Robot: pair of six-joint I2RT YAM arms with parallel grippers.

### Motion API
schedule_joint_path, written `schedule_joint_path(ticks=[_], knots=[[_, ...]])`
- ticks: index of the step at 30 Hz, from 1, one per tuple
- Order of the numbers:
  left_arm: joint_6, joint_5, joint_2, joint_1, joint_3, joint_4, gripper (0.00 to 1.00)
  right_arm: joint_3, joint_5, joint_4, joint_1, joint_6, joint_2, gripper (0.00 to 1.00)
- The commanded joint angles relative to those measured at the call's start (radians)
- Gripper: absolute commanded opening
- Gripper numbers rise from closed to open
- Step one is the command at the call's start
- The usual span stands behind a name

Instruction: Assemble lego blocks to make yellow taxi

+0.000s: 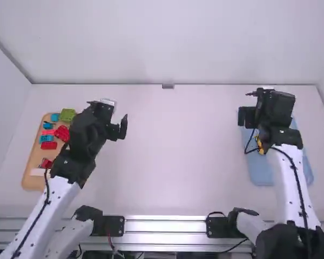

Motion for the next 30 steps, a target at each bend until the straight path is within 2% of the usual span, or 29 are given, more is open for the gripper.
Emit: schedule_joint_path(ticks=[1,2,4,5,10,14,19,23,30], knots=[[0.098,0.039,-0.04,-0.003,-0.002,-0.035,0.99,-0.024,0.055,0.01,0.079,0.016,-0.031,0.98],[0.098,0.039,-0.04,-0.003,-0.002,-0.035,0.99,-0.024,0.055,0.01,0.079,0.016,-0.031,0.98],[0.138,0.036,-0.064,-0.001,-0.002,-0.051,0.99,-0.033,0.061,0.029,0.146,0.016,-0.034,0.98],[0.133,0.041,-0.072,0.004,-0.007,-0.048,0.98,-0.038,0.056,0.033,0.151,0.021,-0.039,0.98],[0.083,0.054,-0.122,0.054,-0.058,0.002,0.93,-0.087,0.008,0.082,0.102,0.069,-0.088,0.93],[0.026,0.054,-0.179,0.111,-0.115,0.059,0.88,-0.139,-0.015,0.134,0.1,0.121,-0.14,0.88],[-0.071,0.054,-0.276,0.2,-0.211,0.156,0.78,-0.224,-0.015,0.219,0.1,0.199,-0.225,0.79],[-0.151,0.054,-0.356,0.2,-0.291,0.191,0.7,-0.295,-0.015,0.29,0.1,0.199,-0.296,0.72],[-0.152,0.054,-0.533,0.2,-0.468,0.191,0.52,-0.459,-0.015,0.425,0.1,0.199,-0.46,0.56]])
